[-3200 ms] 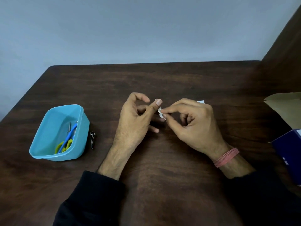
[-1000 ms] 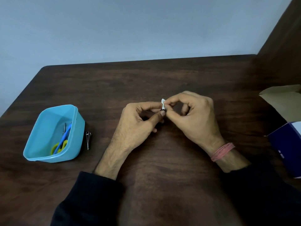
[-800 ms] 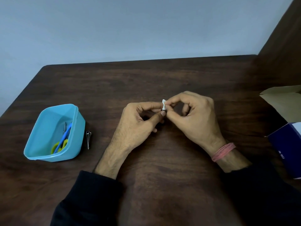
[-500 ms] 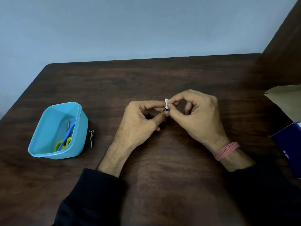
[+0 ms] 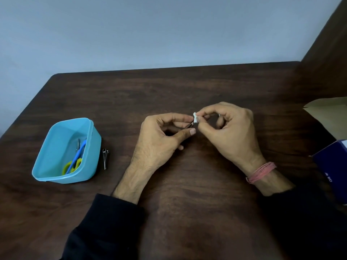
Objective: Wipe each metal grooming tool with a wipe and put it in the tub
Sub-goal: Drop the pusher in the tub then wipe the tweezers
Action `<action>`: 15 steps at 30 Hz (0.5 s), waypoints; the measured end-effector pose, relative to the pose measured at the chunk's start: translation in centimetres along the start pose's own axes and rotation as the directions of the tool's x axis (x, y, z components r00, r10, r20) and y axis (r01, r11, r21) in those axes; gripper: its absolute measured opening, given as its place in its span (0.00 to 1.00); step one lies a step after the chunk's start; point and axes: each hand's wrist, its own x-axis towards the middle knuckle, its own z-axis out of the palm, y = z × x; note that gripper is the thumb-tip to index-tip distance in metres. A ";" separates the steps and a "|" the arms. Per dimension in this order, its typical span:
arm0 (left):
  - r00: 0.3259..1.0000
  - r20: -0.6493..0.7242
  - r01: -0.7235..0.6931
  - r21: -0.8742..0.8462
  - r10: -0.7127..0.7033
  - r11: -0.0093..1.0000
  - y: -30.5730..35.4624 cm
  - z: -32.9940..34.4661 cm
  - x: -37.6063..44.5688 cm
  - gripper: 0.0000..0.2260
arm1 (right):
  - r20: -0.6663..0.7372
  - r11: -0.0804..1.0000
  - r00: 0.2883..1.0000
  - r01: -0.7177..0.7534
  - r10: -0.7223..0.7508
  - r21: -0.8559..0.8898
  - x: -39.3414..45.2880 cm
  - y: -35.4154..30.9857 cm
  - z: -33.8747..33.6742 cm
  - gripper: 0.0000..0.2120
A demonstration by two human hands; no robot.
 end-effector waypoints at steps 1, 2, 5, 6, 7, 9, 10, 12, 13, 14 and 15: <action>1.000 -0.002 -0.010 -0.006 0.010 1.000 0.2 0.0 -0.1 0.13 | 0.028 1.000 0.999 0.024 -0.023 -0.010 -0.1 -0.2 0.1 0.03; 1.000 -0.011 -0.018 -0.008 0.018 1.000 0.3 0.0 -0.2 0.14 | 0.046 0.999 0.998 0.039 -0.038 -0.012 -0.2 -0.2 0.1 0.03; 0.997 -0.069 -0.022 0.013 0.023 1.000 0.6 0.0 -0.4 0.15 | 0.004 1.000 1.000 -0.011 0.011 0.019 0.1 0.2 0.0 0.03; 0.996 -0.089 -0.022 0.025 0.024 0.999 0.7 0.0 -0.4 0.14 | -0.009 0.999 1.000 -0.023 0.024 0.022 0.1 0.2 -0.1 0.03; 0.994 -0.103 -0.022 0.036 0.026 0.999 0.7 -0.1 -0.4 0.14 | 0.000 1.000 1.000 -0.019 0.019 0.019 0.1 0.2 -0.2 0.03; 0.993 -0.115 -0.026 0.047 0.032 0.999 0.7 -0.1 -0.4 0.14 | 0.050 1.000 0.999 0.004 -0.005 0.010 0.0 -0.1 -0.1 0.04; 0.993 -0.116 -0.027 0.047 0.032 0.999 0.7 -0.1 -0.4 0.13 | 0.056 1.000 0.998 0.002 -0.003 0.009 -0.1 -0.1 -0.1 0.03; 0.993 -0.118 -0.019 0.040 0.024 0.999 0.7 -0.1 -0.3 0.13 | 0.024 1.000 0.999 -0.026 0.025 0.012 0.0 0.0 -0.1 0.03; 0.993 -0.120 -0.015 0.035 0.019 0.999 0.6 -0.1 -0.3 0.13 | 0.016 0.999 0.999 -0.037 0.037 0.010 0.0 0.1 -0.1 0.03; 0.992 -0.124 -0.015 0.030 0.019 0.999 0.6 -0.1 -0.3 0.13 | 0.020 0.999 0.999 -0.041 0.041 0.008 0.1 0.1 -0.1 0.03; 0.992 -0.128 -0.016 0.023 0.019 1.000 0.6 -0.1 -0.2 0.13 | 0.028 0.999 0.999 -0.040 0.039 0.008 0.1 0.1 -0.1 0.03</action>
